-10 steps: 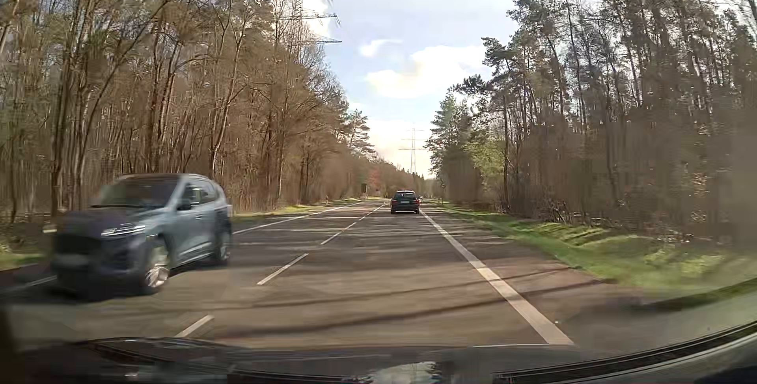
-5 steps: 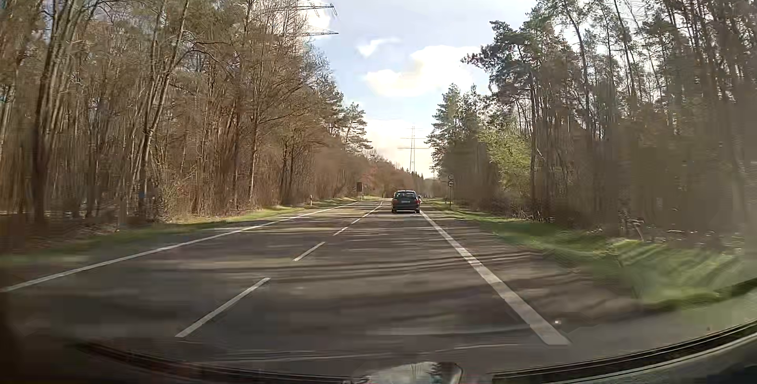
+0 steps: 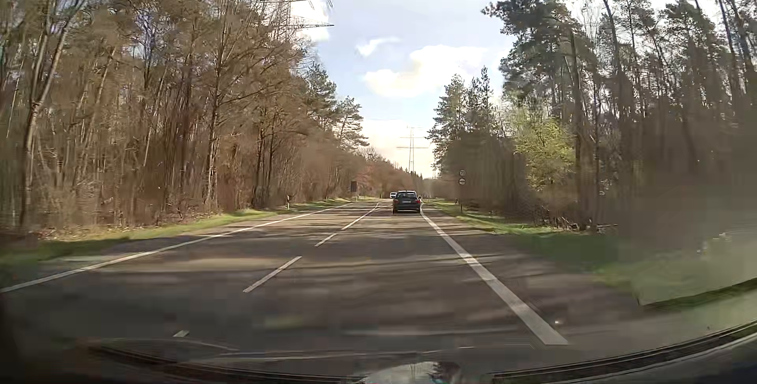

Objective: Follow the waypoints while adhering to traffic rules and regulations

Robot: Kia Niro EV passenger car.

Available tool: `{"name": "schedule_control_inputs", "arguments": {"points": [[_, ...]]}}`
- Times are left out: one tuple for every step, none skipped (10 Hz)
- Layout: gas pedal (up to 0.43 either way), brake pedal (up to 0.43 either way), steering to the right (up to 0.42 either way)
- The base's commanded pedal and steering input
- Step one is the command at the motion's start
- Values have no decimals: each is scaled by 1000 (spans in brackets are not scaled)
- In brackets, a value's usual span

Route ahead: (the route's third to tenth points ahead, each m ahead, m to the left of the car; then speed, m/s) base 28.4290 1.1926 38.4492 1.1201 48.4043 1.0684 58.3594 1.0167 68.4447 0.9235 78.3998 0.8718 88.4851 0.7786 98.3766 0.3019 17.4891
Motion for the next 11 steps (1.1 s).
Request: {"name": "schedule_control_inputs", "arguments": {"points": [[138,0,2],[138,0,1],[138,0,2],[150,0,2],[150,0,2],[150,0,2],[157,0,2],[157,0,2],[157,0,2],[157,0,2],[157,0,2]]}}
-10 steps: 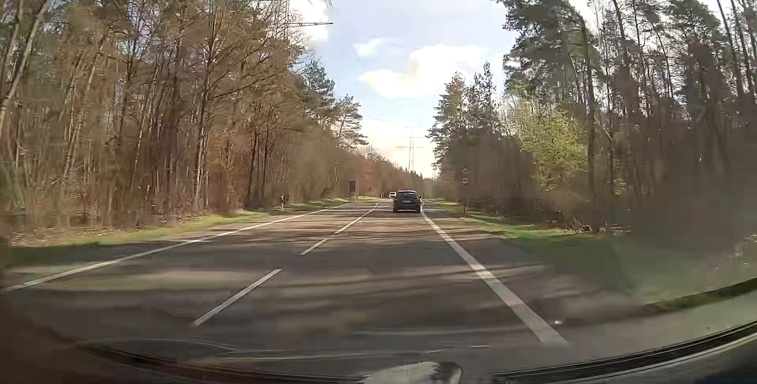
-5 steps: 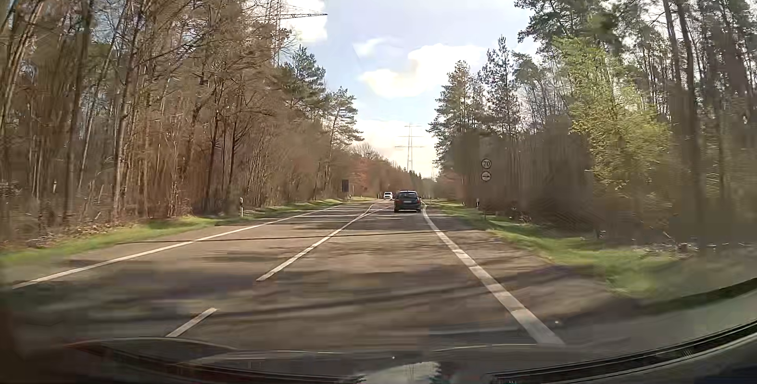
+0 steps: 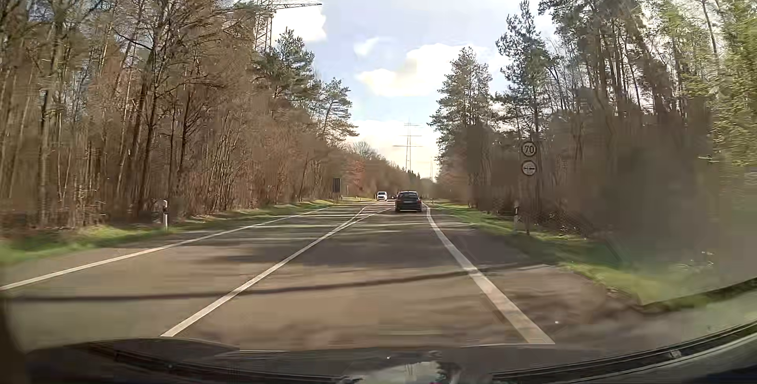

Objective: Follow the waypoints while adhering to traffic rules and regulations

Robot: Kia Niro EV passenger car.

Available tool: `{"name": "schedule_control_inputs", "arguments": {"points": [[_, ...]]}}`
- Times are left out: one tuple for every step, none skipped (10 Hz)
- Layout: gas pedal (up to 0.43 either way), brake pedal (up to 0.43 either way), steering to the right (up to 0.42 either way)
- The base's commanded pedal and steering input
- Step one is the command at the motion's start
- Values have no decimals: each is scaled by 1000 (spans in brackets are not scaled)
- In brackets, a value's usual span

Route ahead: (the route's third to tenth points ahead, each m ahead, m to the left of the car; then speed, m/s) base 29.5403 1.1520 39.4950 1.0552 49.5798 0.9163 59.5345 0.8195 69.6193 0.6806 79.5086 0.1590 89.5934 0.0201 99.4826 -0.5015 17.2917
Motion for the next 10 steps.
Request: {"name": "schedule_control_inputs", "arguments": {"points": [[157,0,2],[157,0,2],[157,0,2],[169,0,2],[169,0,2],[169,0,3],[169,0,3],[169,0,3],[169,0,3],[169,0,4]]}}
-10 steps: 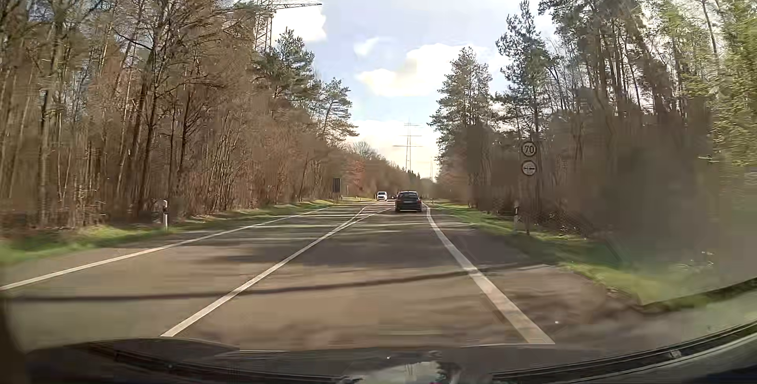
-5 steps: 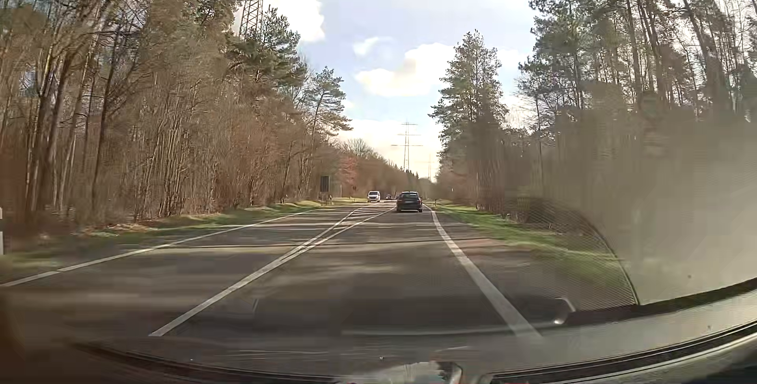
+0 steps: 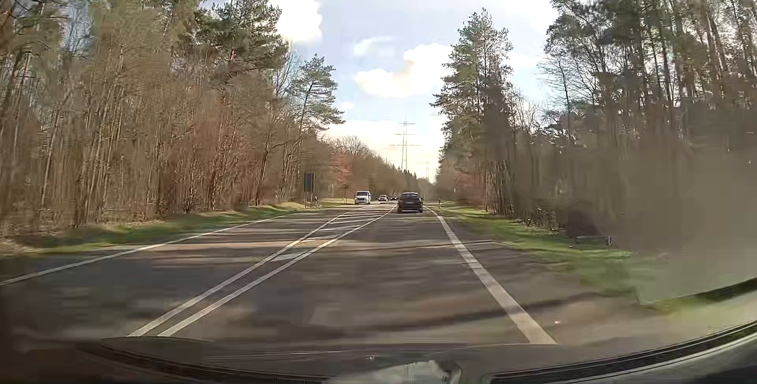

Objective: Follow the waypoints while adhering to traffic rules and regulations

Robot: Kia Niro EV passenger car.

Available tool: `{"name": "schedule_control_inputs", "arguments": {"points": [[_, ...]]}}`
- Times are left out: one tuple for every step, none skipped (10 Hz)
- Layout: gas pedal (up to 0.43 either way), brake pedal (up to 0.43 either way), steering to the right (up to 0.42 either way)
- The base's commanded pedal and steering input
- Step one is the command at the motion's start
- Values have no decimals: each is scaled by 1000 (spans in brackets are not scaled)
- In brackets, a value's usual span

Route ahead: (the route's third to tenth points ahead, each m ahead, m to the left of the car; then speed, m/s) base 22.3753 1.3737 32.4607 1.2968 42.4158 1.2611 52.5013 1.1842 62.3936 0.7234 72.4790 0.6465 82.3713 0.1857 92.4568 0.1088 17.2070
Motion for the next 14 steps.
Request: {"name": "schedule_control_inputs", "arguments": {"points": [[169,0,4],[169,0,4],[169,0,4],[169,0,4],[177,0,4],[177,0,4],[177,0,4],[177,0,4],[177,0,4],[177,0,4],[177,0,3],[177,0,3],[177,0,3],[177,0,2]]}}
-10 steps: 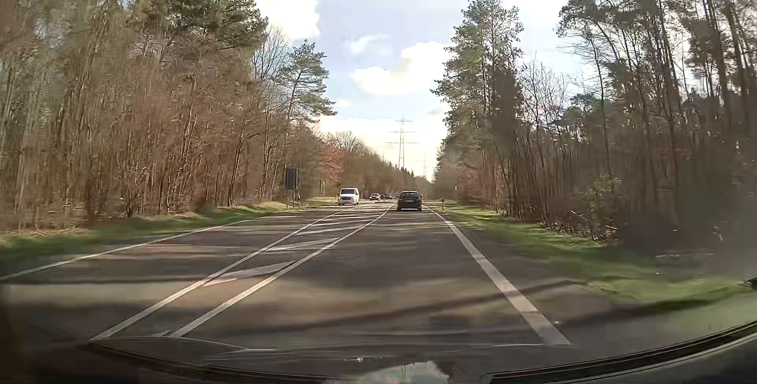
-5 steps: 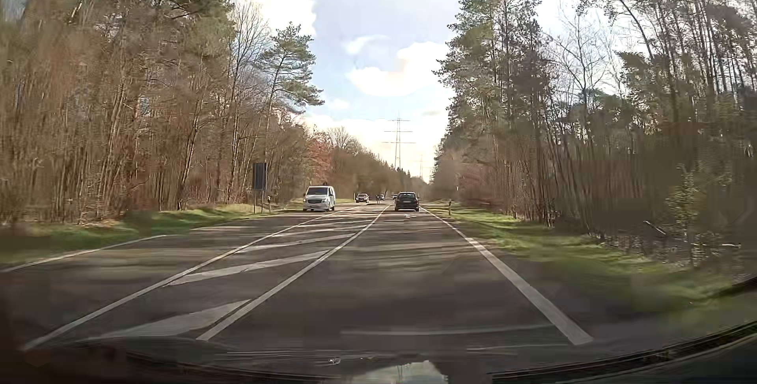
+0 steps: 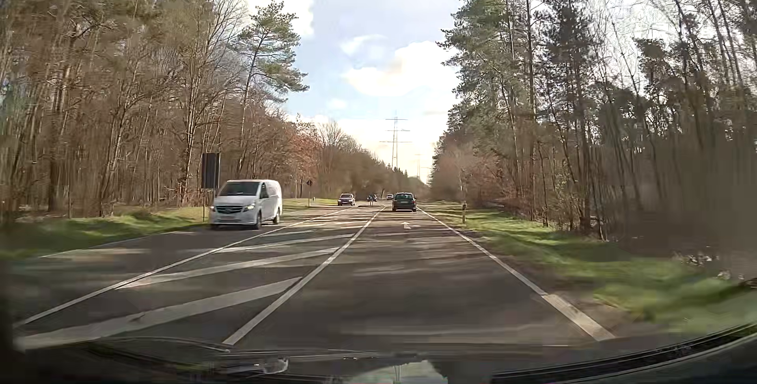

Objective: Follow the waypoints while adhering to traffic rules and regulations

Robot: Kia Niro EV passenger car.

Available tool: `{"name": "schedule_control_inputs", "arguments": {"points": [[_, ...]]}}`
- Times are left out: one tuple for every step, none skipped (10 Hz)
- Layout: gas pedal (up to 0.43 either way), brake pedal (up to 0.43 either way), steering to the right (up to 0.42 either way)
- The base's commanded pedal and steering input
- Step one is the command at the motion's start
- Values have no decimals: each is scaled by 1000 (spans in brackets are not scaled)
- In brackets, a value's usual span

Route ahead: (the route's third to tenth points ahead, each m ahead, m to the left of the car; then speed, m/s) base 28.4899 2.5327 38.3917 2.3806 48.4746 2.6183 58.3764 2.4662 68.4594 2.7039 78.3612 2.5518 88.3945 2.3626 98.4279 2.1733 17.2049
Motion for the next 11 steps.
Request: {"name": "schedule_control_inputs", "arguments": {"points": [[177,0,2],[177,0,1],[177,0,0],[177,0,0],[189,0,0],[189,0,0],[197,0,0],[197,0,0],[197,0,0],[197,0,0],[197,0,0]]}}
